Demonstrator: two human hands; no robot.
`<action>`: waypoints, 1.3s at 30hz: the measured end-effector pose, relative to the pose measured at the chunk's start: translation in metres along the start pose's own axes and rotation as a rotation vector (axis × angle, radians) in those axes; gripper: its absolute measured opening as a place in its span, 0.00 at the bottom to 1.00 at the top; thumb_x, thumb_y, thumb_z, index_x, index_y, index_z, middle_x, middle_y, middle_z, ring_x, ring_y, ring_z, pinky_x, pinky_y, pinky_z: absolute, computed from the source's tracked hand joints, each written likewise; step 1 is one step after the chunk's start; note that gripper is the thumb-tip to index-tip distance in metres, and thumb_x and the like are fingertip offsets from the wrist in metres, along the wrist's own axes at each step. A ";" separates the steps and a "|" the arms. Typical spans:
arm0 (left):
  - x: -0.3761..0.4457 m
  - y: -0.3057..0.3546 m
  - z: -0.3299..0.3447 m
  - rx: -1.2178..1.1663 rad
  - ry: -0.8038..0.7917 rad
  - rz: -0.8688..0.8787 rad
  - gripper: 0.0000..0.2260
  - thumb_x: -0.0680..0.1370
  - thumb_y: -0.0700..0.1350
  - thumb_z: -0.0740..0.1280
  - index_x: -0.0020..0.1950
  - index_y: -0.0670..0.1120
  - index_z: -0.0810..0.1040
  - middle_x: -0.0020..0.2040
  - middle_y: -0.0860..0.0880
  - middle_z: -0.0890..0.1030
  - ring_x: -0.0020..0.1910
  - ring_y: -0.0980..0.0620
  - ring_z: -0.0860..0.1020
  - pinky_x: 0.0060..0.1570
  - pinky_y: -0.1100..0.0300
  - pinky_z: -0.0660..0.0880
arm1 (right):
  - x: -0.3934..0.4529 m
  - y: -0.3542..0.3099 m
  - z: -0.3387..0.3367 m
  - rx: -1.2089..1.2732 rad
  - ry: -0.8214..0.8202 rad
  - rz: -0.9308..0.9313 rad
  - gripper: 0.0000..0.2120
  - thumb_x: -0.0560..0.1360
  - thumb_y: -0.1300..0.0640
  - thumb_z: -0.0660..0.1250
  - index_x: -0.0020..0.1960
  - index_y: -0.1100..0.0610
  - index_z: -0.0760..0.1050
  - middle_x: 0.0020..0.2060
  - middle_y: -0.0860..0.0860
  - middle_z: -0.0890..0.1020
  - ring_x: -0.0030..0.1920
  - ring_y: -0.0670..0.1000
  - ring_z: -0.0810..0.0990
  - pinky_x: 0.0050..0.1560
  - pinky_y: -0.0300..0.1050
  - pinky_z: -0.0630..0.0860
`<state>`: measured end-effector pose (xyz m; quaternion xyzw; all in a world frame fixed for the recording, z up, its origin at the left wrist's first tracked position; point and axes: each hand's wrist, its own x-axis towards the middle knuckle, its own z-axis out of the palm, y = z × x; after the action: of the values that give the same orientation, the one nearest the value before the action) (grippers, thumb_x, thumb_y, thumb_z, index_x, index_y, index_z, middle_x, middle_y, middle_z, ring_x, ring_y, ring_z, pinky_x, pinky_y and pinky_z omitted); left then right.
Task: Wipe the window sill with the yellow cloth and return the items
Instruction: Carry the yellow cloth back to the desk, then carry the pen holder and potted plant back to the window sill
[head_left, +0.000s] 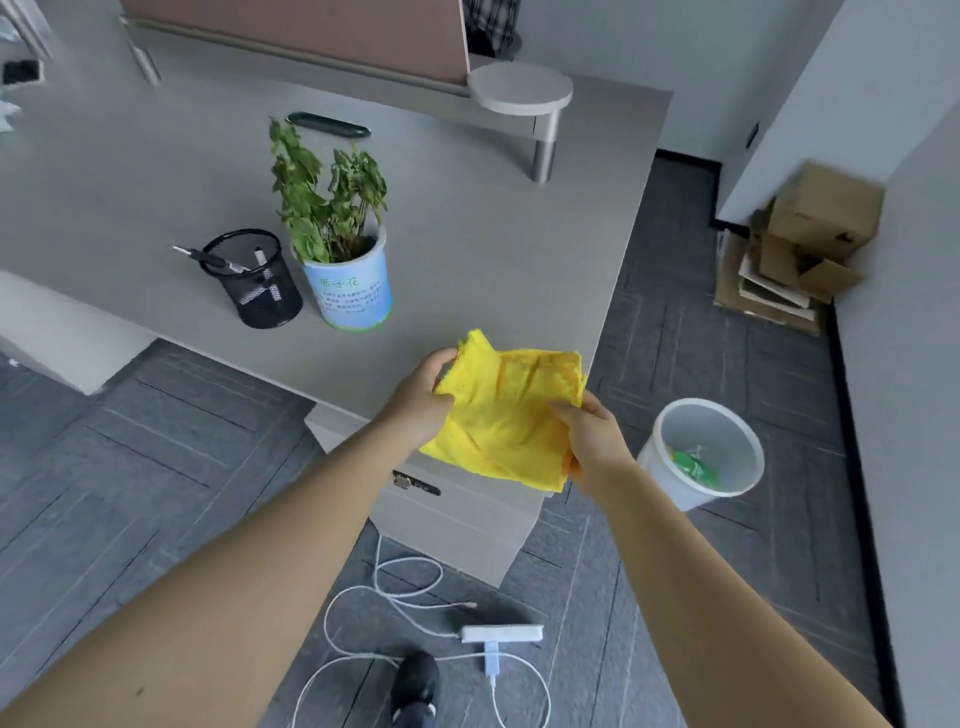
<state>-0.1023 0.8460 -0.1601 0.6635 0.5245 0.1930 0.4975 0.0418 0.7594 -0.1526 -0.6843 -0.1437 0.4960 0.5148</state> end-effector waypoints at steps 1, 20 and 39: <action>0.015 -0.003 -0.004 0.005 -0.020 -0.002 0.26 0.72 0.30 0.55 0.68 0.48 0.64 0.67 0.43 0.71 0.63 0.44 0.71 0.60 0.54 0.68 | 0.012 -0.001 0.007 -0.007 0.006 0.004 0.17 0.77 0.66 0.57 0.64 0.57 0.71 0.59 0.57 0.75 0.63 0.61 0.72 0.65 0.60 0.69; 0.053 -0.046 -0.043 -0.049 0.179 -0.083 0.13 0.73 0.37 0.63 0.57 0.38 0.74 0.59 0.38 0.78 0.58 0.42 0.76 0.59 0.54 0.69 | 0.054 0.001 0.078 -0.705 0.196 -0.347 0.23 0.73 0.62 0.65 0.67 0.60 0.68 0.67 0.59 0.70 0.68 0.58 0.66 0.68 0.45 0.60; 0.116 -0.116 -0.188 -0.349 0.582 -0.128 0.40 0.68 0.41 0.72 0.72 0.41 0.50 0.72 0.41 0.57 0.71 0.47 0.59 0.69 0.54 0.60 | 0.134 -0.012 0.254 -0.365 -0.047 -0.560 0.56 0.54 0.57 0.80 0.74 0.62 0.51 0.72 0.59 0.62 0.73 0.57 0.60 0.73 0.58 0.60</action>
<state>-0.2635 1.0301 -0.2105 0.4512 0.6440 0.4293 0.4442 -0.1021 1.0019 -0.2083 -0.6876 -0.4246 0.3169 0.4965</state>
